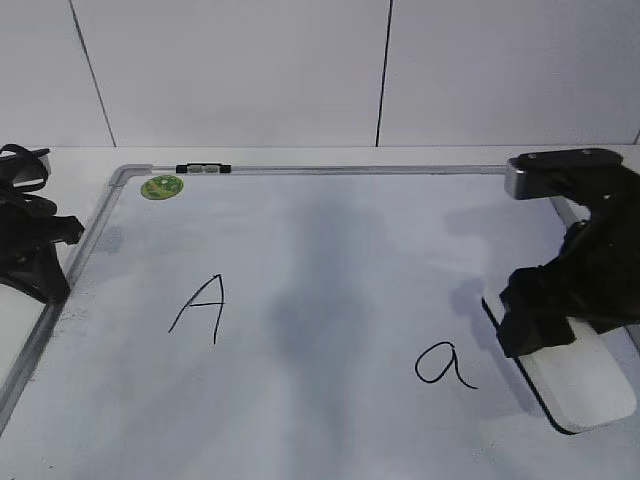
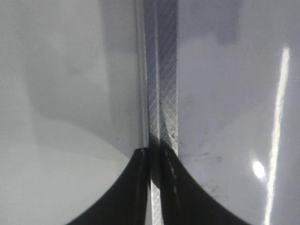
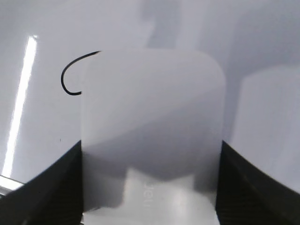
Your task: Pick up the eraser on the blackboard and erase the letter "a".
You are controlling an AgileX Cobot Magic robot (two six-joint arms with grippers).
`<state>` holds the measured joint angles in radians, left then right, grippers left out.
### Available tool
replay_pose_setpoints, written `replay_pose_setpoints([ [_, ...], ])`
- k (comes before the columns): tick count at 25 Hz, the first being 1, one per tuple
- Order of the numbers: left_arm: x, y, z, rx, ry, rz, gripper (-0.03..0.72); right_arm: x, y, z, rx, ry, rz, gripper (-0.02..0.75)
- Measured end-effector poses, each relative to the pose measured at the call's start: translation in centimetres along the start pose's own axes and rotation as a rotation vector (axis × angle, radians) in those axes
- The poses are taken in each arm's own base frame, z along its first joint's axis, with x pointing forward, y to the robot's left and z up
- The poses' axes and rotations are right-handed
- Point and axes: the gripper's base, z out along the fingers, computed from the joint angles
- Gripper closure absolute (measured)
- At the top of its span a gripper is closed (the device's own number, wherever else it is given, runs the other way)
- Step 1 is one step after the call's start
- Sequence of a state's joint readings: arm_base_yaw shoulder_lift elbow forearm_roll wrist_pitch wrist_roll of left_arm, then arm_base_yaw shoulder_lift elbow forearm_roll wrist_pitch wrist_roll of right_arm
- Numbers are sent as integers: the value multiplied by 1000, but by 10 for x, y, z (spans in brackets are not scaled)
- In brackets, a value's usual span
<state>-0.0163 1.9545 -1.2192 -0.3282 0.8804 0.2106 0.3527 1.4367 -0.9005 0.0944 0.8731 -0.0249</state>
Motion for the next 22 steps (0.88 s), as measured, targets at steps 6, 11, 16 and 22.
replay_pose_setpoints([
  [6, 0, 0, 0, 0, 0, 0, 650, -15, 14, 33, -7, 42, -43, 172],
  [11, 0, 0, 0, 0, 1, 0, 650, -33, 25, 55, -11, 45, -77, 172],
  [16, 0, 0, 0, 0, 1, 0, 650, -49, 26, 72, 2, 56, -89, 172],
  [22, 0, 0, 0, 0, 2, 0, 650, -52, 30, 79, 5, 63, -111, 172],
])
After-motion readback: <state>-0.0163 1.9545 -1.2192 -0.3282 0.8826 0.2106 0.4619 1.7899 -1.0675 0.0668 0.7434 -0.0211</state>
